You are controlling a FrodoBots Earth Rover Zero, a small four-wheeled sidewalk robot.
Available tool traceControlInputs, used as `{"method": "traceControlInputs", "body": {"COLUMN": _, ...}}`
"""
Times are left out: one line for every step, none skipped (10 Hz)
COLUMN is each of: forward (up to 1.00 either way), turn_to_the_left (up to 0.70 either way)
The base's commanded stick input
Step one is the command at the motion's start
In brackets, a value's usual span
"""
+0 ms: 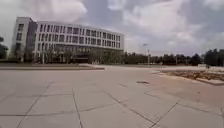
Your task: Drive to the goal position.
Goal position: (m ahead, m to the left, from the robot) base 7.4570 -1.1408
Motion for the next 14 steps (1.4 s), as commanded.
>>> {"method": "traceControlInputs", "body": {"forward": 0.5, "turn_to_the_left": -0.02}}
{"method": "traceControlInputs", "body": {"forward": 0.5, "turn_to_the_left": -0.02}}
{"method": "traceControlInputs", "body": {"forward": 0.5, "turn_to_the_left": -0.02}}
{"method": "traceControlInputs", "body": {"forward": 0.5, "turn_to_the_left": -0.02}}
{"method": "traceControlInputs", "body": {"forward": 0.5, "turn_to_the_left": -0.02}}
{"method": "traceControlInputs", "body": {"forward": 0.5, "turn_to_the_left": -0.02}}
{"method": "traceControlInputs", "body": {"forward": 0.5, "turn_to_the_left": -0.02}}
{"method": "traceControlInputs", "body": {"forward": 0.5, "turn_to_the_left": -0.02}}
{"method": "traceControlInputs", "body": {"forward": 0.5, "turn_to_the_left": -0.02}}
{"method": "traceControlInputs", "body": {"forward": 0.5, "turn_to_the_left": -0.02}}
{"method": "traceControlInputs", "body": {"forward": 0.5, "turn_to_the_left": -0.02}}
{"method": "traceControlInputs", "body": {"forward": 0.5, "turn_to_the_left": -0.02}}
{"method": "traceControlInputs", "body": {"forward": 0.5, "turn_to_the_left": -0.02}}
{"method": "traceControlInputs", "body": {"forward": 0.5, "turn_to_the_left": -0.02}}
